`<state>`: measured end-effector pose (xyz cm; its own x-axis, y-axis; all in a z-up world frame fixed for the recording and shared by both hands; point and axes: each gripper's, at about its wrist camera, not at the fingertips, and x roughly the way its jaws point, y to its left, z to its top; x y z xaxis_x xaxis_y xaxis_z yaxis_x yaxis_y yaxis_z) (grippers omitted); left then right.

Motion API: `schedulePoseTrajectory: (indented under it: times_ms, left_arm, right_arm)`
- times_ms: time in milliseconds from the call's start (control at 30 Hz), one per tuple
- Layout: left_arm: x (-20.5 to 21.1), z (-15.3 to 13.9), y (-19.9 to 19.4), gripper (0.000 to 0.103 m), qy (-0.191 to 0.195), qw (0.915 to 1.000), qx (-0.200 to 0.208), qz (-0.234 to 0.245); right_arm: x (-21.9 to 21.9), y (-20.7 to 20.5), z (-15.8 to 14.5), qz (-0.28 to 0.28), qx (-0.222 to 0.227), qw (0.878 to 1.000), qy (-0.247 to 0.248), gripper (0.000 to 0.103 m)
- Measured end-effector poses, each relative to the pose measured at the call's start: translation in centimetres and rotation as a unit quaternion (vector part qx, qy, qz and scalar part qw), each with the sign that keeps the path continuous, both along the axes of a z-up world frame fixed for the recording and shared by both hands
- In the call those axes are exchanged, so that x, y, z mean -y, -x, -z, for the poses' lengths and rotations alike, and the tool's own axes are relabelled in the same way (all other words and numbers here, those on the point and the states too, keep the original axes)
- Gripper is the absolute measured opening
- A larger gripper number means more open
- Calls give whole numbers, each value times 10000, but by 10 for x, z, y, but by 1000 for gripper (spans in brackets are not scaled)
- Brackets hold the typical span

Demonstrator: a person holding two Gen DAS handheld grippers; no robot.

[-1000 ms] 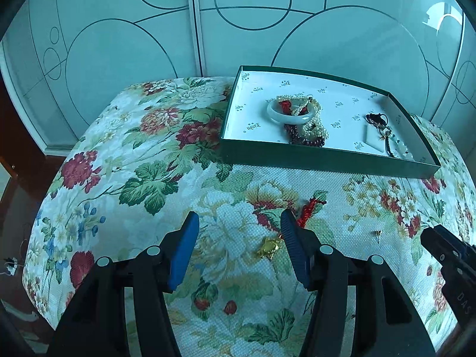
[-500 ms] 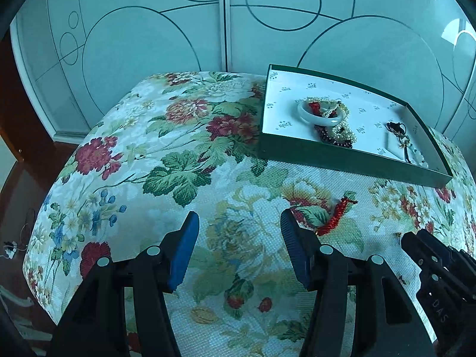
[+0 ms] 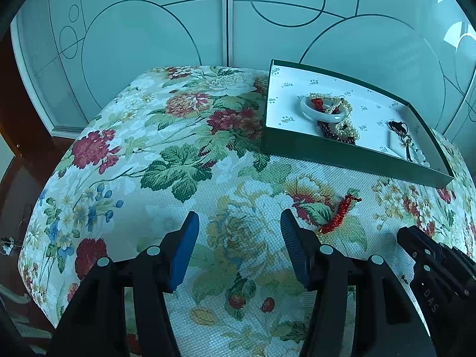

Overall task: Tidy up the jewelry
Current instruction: 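Grasp the red coral strand with the left tool while the right tool grasps the gold earring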

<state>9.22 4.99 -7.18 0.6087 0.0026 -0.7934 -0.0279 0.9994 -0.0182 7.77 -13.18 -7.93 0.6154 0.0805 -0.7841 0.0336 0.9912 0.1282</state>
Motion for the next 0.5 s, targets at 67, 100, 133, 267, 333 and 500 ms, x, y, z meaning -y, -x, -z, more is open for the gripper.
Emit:
schedulePoseTrajectory:
  times_ms: [67, 100, 133, 267, 333, 500]
  left_arm:
    - [1, 1, 0, 57, 1, 10000, -3, 4]
    - [1, 1, 0, 57, -4, 10000, -5, 8]
    - [2, 1, 0, 57, -6, 10000, -6, 12]
    - [2, 2, 0, 57, -3, 10000, -18, 25]
    - [3, 1, 0, 57, 5, 10000, -19, 31]
    - [10, -1, 1, 57, -10, 9999, 15, 142]
  right_arm:
    - [0, 0, 1, -8, 14, 10000, 28, 7]
    - [1, 1, 1, -12, 23, 10000, 24, 7]
    - [1, 1, 1, -17, 29, 10000, 26, 6]
    - [2, 2, 1, -23, 28, 10000, -6, 6]
    - [4, 4, -1, -5, 40, 10000, -23, 6]
    - [13, 7, -4, 71, 73, 9999, -40, 6]
